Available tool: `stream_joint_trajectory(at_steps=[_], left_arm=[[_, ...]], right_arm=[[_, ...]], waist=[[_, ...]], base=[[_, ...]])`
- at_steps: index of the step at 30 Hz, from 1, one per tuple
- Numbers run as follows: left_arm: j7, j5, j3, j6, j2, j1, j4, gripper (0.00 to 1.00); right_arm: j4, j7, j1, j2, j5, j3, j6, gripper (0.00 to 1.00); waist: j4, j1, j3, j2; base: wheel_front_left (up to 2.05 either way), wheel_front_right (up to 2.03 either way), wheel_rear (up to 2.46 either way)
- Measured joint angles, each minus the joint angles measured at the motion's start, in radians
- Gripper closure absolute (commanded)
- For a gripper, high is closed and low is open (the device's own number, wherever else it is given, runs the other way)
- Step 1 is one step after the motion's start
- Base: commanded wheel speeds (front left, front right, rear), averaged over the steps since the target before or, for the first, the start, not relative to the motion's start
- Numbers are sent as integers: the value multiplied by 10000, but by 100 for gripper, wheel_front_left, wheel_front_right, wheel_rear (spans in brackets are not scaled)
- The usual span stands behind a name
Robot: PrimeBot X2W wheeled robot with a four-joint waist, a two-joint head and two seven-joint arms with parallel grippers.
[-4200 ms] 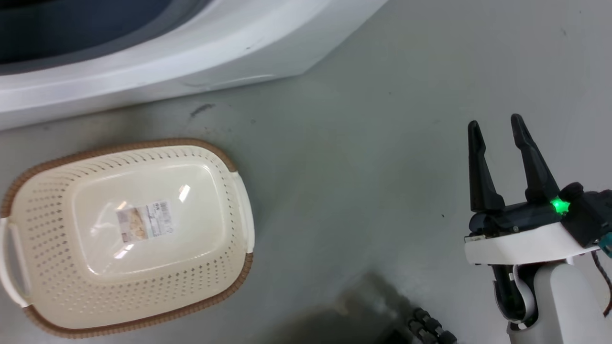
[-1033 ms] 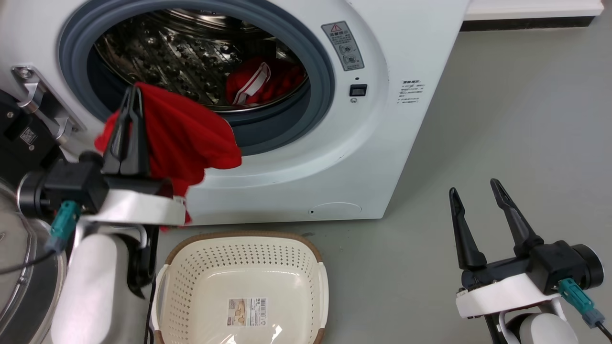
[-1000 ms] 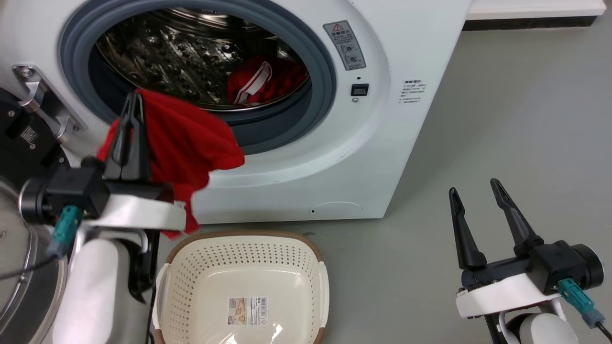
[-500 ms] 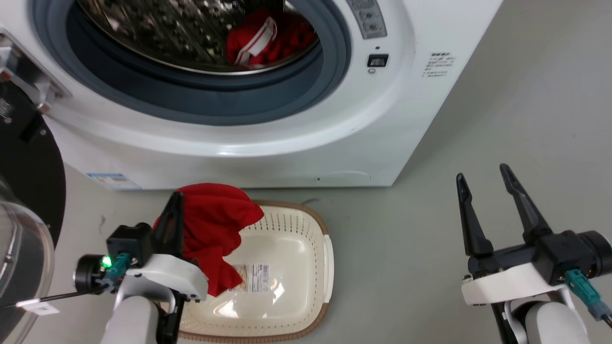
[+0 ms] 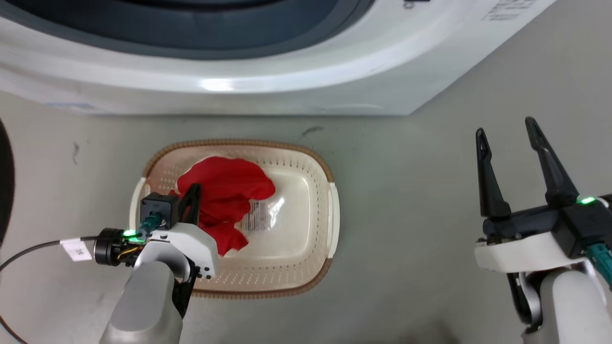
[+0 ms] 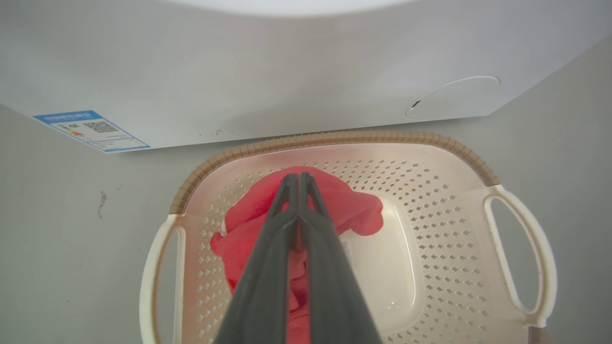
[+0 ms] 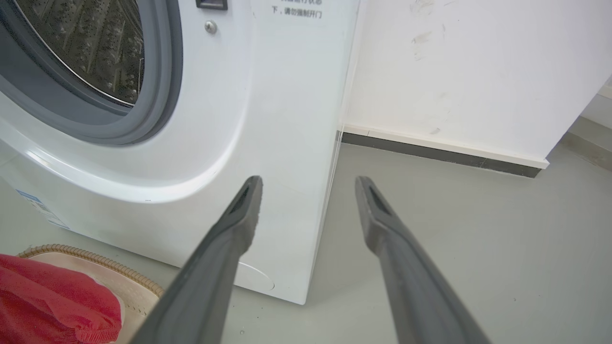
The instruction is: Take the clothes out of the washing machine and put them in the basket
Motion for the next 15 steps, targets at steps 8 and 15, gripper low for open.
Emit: stream_joint_trajectory(at_steps=[8, 15], left_arm=[[0, 167, 2, 174, -52, -1272, 1670, 100], [0, 224, -105, 113, -230, -2031, 2140, 100]], right_arm=[[-405, 0, -452, 2, -228, -357, 0, 0], [-777, 0, -614, 2, -418, -660, 0, 0]], waist=[[4, 1, 1568, 0], [88, 0, 2582, 0]], base=[[0, 0, 0], [0, 0, 0]])
